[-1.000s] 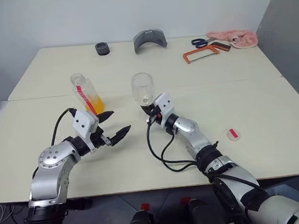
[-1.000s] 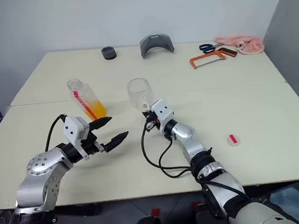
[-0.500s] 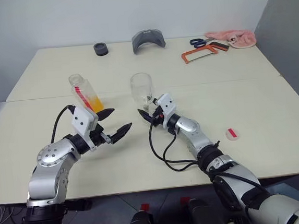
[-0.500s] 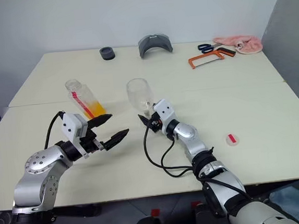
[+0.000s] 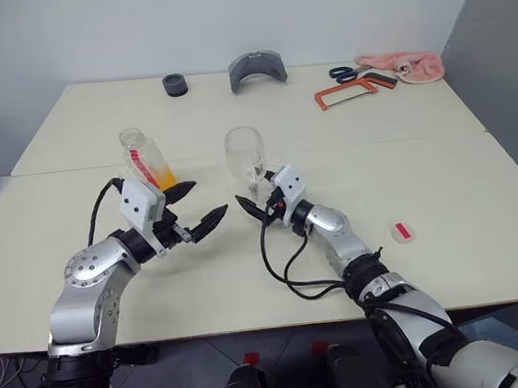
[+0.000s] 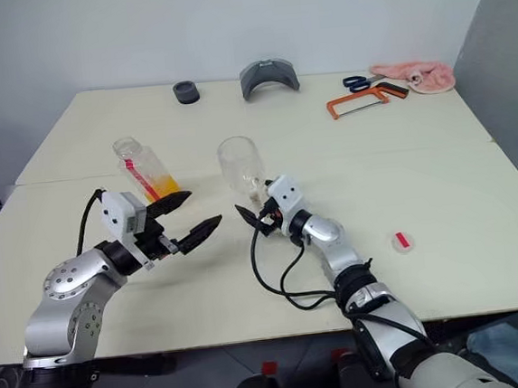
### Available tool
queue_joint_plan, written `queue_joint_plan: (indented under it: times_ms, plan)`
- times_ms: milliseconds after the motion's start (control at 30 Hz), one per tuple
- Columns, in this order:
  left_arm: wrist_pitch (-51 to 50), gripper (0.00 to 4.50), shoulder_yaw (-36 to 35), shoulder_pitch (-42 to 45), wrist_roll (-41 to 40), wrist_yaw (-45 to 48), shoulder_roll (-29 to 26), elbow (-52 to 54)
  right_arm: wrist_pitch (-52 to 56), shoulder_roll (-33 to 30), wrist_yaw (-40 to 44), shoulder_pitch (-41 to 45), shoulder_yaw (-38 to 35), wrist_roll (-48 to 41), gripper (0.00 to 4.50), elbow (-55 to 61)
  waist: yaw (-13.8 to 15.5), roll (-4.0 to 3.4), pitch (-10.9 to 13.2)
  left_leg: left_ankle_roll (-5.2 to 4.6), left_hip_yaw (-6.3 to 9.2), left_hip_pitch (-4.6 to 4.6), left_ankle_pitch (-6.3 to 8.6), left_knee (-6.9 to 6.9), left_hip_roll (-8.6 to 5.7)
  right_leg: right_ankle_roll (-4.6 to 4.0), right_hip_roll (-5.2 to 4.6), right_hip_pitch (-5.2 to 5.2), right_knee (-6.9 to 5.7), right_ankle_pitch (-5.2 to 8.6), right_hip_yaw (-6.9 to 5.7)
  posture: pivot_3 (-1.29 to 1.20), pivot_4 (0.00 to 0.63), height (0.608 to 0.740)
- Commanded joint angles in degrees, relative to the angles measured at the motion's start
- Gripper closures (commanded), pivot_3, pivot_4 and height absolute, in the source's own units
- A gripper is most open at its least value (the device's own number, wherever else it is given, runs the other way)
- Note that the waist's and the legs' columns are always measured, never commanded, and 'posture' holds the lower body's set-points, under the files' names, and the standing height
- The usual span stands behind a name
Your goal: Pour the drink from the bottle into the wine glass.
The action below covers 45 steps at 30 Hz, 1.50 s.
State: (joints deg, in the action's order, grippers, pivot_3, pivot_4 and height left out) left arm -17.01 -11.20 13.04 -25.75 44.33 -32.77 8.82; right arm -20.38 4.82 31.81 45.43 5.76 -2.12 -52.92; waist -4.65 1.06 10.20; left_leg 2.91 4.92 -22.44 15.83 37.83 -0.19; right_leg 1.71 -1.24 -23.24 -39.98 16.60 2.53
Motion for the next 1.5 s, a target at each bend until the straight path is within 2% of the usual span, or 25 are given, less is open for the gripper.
queue_joint_plan:
  times_ms: [33, 167, 367, 533, 733, 933, 1167, 1500]
  plan:
    - [0.2, 0.00, -2.0, 0.3, -2.2, -1.1, 0.8, 2.9, 0.5, -1.2, 2.1, -1.7, 0.9, 0.1, 0.04, 5.1, 0.0, 0.00, 0.0, 0.00, 0.00, -0.01, 0.00, 0.00, 0.00, 0.00, 0.00, 0.00, 0.00, 0.00, 0.00, 0.00, 0.150, 0.740]
    - [0.7, 0.00, -2.0, -1.4, -1.6, -2.4, 1.5, 2.0, 3.2, -3.8, 4.1, -6.2, 1.7, 0.1, 0.04, 11.4, 0.0, 0.00, 0.0, 0.00, 0.00, 0.00, 0.00, 0.01, -0.01, 0.00, -0.01, 0.01, 0.00, 0.00, 0.00, 0.00, 0.150, 0.740]
    - [4.0, 0.00, -2.0, -4.4, 2.2, -5.4, 2.4, -1.2, 12.0, -9.2, 9.2, -15.3, 4.5, -1.4, 0.04, 29.1, 0.4, 0.00, 0.0, 0.00, 0.01, -0.01, 0.00, 0.00, 0.00, 0.00, -0.01, 0.01, 0.01, 0.00, 0.00, 0.00, 0.150, 0.740]
    - [7.8, 0.00, -2.8, -4.6, 6.7, -12.3, 5.2, -7.2, 27.2, -19.4, 17.5, -24.6, 6.3, -7.7, 0.04, 54.1, 1.4, 0.00, 0.0, -0.01, 0.01, -0.03, 0.01, 0.02, -0.01, 0.01, -0.03, 0.01, 0.04, 0.01, -0.01, 0.00, 0.150, 0.740]
    - [9.9, 0.00, -4.2, -1.4, 9.8, -19.0, 7.0, -13.6, 41.0, -24.9, 17.2, -26.8, 5.1, -15.2, 0.04, 71.4, 1.7, 0.05, 0.0, -0.01, 0.12, -0.06, 0.01, 0.07, -0.02, 0.03, -0.02, 0.04, 0.06, 0.01, -0.11, 0.00, 0.150, 0.740]
    - [11.7, 0.00, -4.3, 2.0, 11.5, -22.1, 7.1, -17.3, 47.4, -25.3, 14.0, -25.5, 4.2, -18.6, 0.04, 77.1, 2.0, 0.10, 0.0, -0.01, 0.17, -0.08, 0.01, 0.08, -0.05, 0.03, -0.03, 0.07, 0.07, 0.01, -0.16, 0.00, 0.150, 0.740]
    - [11.1, 0.00, -5.2, 6.4, 11.0, -24.7, 7.1, -21.4, 49.0, -25.0, 12.1, -24.3, 5.1, -19.2, 0.04, 79.2, 2.0, 0.10, 0.0, 0.00, 0.18, -0.09, 0.00, 0.09, -0.09, 0.03, -0.02, 0.06, 0.07, 0.01, -0.18, 0.00, 0.150, 0.740]
    - [10.2, 0.00, -4.0, 11.8, 11.9, -23.7, 6.2, -25.7, 50.8, -25.1, 11.0, -22.7, 5.8, -20.3, 0.04, 80.6, 2.1, 0.11, 0.0, 0.00, 0.19, -0.10, 0.00, 0.10, -0.12, 0.02, -0.02, 0.06, 0.07, 0.01, -0.19, 0.00, 0.150, 0.740]
